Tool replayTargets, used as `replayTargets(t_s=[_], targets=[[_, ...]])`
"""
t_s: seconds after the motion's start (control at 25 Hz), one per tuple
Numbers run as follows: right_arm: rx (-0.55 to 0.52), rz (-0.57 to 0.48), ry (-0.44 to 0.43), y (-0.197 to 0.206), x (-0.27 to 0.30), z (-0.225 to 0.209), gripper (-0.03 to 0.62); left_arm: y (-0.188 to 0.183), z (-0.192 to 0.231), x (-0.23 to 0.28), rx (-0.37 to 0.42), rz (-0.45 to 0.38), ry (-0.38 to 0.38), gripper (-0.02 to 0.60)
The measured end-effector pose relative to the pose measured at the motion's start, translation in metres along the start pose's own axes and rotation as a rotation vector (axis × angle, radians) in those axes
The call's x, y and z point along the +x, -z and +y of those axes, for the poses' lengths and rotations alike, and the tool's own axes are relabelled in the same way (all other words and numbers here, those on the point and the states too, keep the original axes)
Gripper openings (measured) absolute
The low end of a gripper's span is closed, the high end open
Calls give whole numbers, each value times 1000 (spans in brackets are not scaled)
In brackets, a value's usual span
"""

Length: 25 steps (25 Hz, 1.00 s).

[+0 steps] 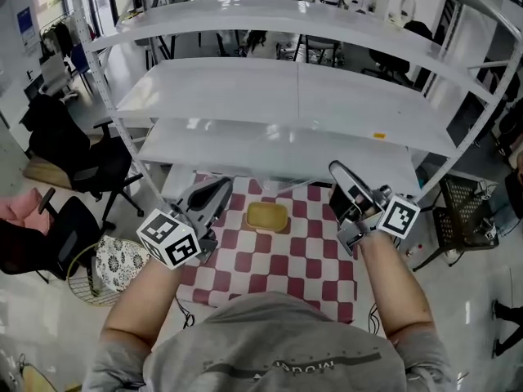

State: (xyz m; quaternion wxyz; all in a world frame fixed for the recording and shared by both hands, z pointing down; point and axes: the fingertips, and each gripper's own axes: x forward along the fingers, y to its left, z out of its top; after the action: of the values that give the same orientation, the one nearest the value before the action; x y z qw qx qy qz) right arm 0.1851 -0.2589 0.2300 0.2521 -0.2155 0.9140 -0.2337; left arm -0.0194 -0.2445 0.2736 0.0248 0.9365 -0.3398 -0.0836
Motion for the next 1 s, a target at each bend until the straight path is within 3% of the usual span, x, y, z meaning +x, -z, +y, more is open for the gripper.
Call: replayTargets(t_s=[0.64, 1.0], targets=[[115, 49, -51, 59, -36, 17, 43, 70, -17, -41, -90, 76, -109, 0], [216, 38, 43, 118, -39, 0, 43, 128, 18, -67, -162, 164, -95, 0]])
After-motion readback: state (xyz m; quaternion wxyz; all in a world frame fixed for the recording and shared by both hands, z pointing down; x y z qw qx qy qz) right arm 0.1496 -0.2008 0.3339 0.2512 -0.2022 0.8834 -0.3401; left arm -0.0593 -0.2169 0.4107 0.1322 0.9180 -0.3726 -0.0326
